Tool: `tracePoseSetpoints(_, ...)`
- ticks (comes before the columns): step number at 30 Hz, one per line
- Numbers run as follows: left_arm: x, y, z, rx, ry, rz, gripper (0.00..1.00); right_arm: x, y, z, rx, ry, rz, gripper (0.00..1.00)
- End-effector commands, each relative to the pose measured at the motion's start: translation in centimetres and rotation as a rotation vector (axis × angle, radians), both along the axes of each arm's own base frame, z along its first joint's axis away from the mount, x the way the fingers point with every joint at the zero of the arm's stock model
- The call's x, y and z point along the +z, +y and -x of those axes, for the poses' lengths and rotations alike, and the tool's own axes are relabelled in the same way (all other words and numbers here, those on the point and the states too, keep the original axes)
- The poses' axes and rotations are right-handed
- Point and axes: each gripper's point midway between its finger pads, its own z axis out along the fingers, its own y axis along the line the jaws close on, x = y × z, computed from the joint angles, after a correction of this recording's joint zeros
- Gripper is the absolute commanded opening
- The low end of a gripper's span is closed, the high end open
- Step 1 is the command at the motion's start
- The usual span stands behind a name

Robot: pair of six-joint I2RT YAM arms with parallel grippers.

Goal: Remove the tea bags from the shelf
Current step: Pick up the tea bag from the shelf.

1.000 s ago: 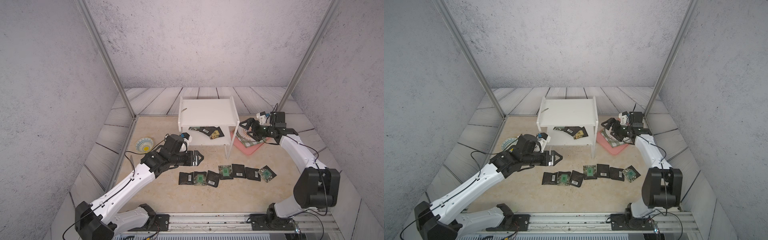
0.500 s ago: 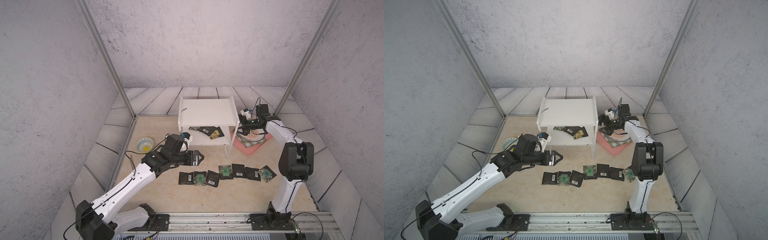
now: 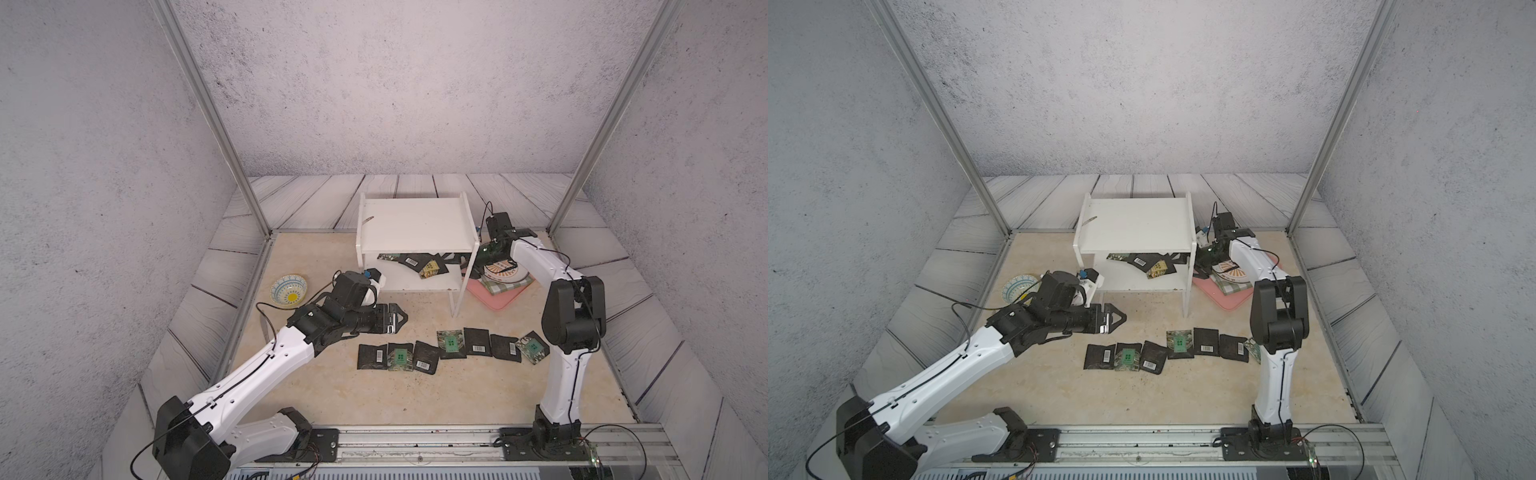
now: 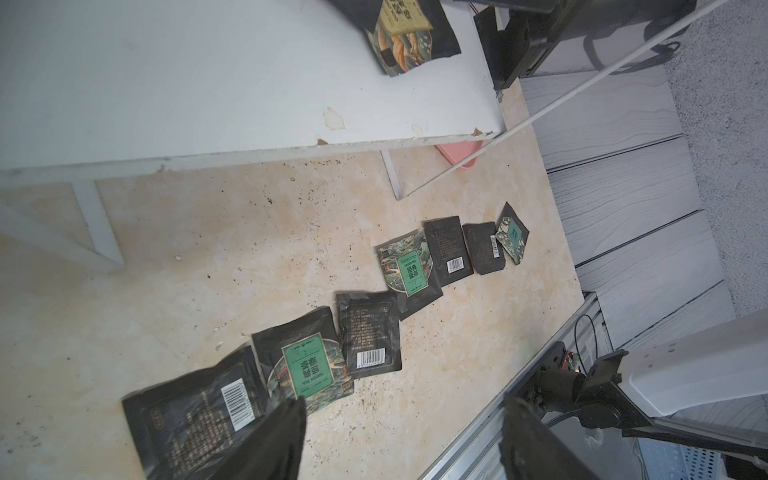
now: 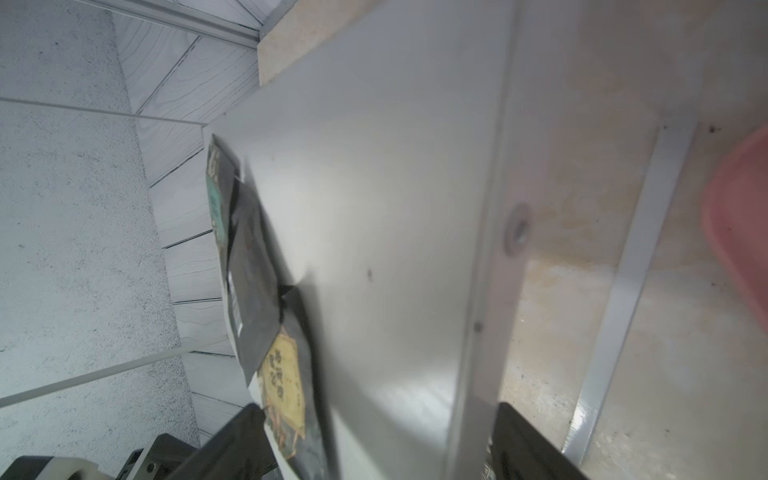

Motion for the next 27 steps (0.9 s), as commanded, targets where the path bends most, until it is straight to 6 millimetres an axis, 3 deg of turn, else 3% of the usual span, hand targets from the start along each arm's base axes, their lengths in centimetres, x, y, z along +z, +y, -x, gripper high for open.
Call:
tracePoseSetpoints(1, -0.1, 0.0, 0.3, 0.0, 0.002, 0.01, 0.78, -2.0, -0.4, 0.0, 0.002, 0.032, 0.056, 0.85)
tracePoseSetpoints(9, -0.4, 0.1, 0.3, 0.009, 0.008, 0.014, 0.78, -2.5, -1.4, 0.1, -0.03, 0.032, 0.099, 0.71)
tracePoseSetpoints(18, -0.7, 0.1, 0.3, 0.013, 0.01, 0.012, 0.77, -1.5, -4.5, 0.3, -0.112, 0.007, 0.103, 0.6)
tracePoseSetpoints(27, -0.7, 0.3, 0.4, 0.022, 0.006, 0.013, 0.77, 0.0, -5.0, 0.6, -0.124, -0.018, 0.078, 0.36)
